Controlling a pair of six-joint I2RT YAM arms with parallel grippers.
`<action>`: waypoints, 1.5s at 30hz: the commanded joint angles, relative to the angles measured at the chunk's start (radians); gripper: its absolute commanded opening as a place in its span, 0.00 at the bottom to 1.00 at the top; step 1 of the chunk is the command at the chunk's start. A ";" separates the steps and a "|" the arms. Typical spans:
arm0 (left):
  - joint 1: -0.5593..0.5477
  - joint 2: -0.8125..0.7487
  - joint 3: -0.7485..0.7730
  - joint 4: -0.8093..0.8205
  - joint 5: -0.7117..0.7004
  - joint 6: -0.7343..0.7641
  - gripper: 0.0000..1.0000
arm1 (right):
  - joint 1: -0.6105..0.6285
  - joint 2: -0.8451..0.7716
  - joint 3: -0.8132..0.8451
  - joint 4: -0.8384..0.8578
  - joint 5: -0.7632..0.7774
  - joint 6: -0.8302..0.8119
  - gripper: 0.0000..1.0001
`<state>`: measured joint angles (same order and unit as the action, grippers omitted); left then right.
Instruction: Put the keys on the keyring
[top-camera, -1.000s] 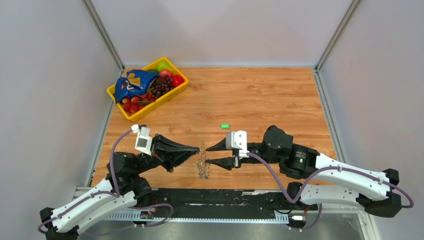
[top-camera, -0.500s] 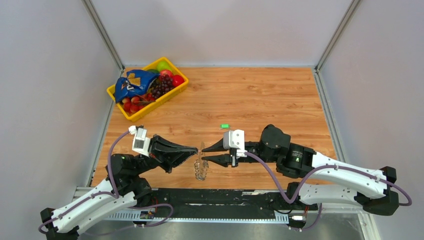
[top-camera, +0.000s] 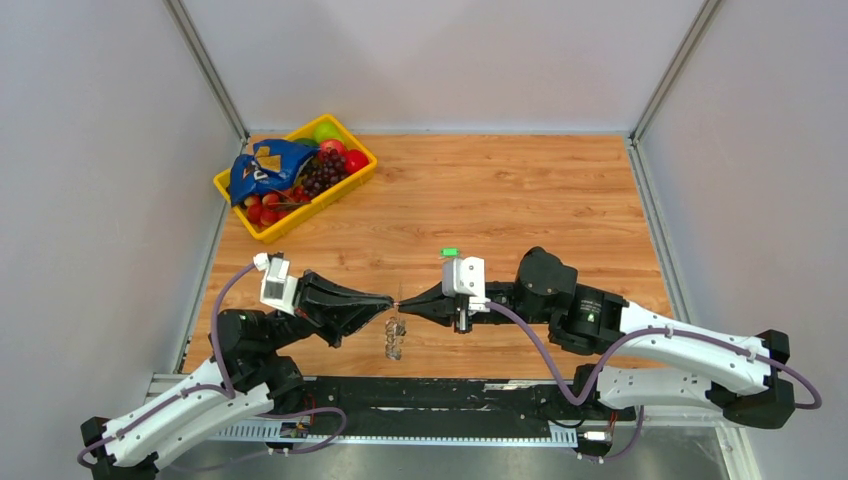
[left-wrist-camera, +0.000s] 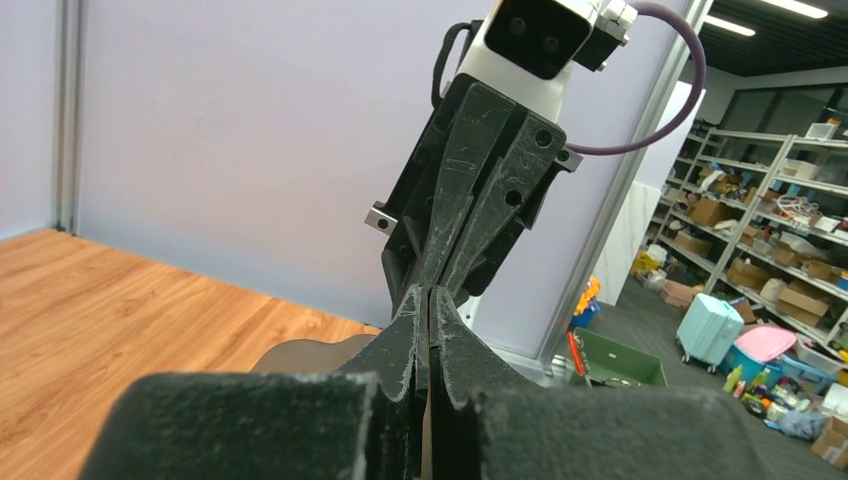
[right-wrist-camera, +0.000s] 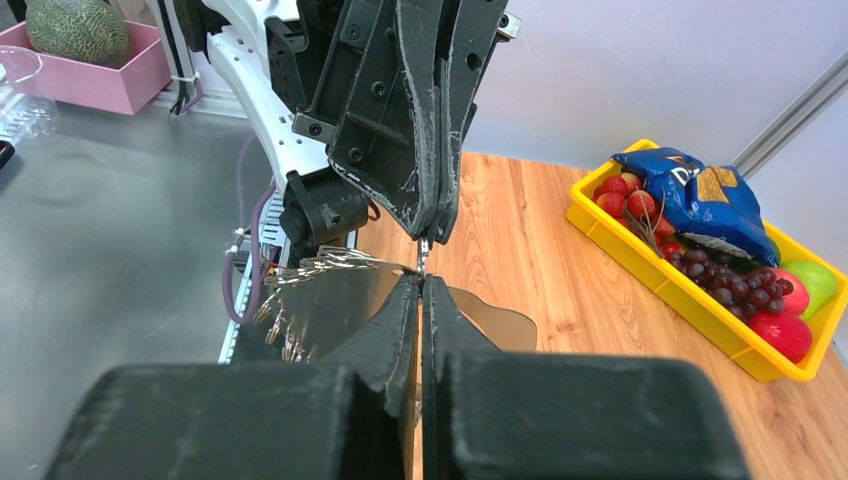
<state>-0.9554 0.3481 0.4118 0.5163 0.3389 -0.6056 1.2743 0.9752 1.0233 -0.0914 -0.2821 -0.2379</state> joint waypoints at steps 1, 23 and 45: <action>-0.004 -0.019 0.001 0.029 0.004 -0.005 0.00 | 0.005 -0.011 0.056 0.010 -0.011 0.010 0.00; -0.004 0.050 0.279 -0.590 0.164 0.256 0.51 | 0.005 0.163 0.383 -0.484 -0.084 0.131 0.00; -0.004 0.117 0.388 -0.802 0.183 0.382 0.41 | 0.003 0.246 0.473 -0.613 -0.086 0.159 0.00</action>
<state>-0.9558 0.4465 0.7589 -0.2584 0.4965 -0.2592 1.2751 1.2167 1.4361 -0.7158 -0.3458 -0.1047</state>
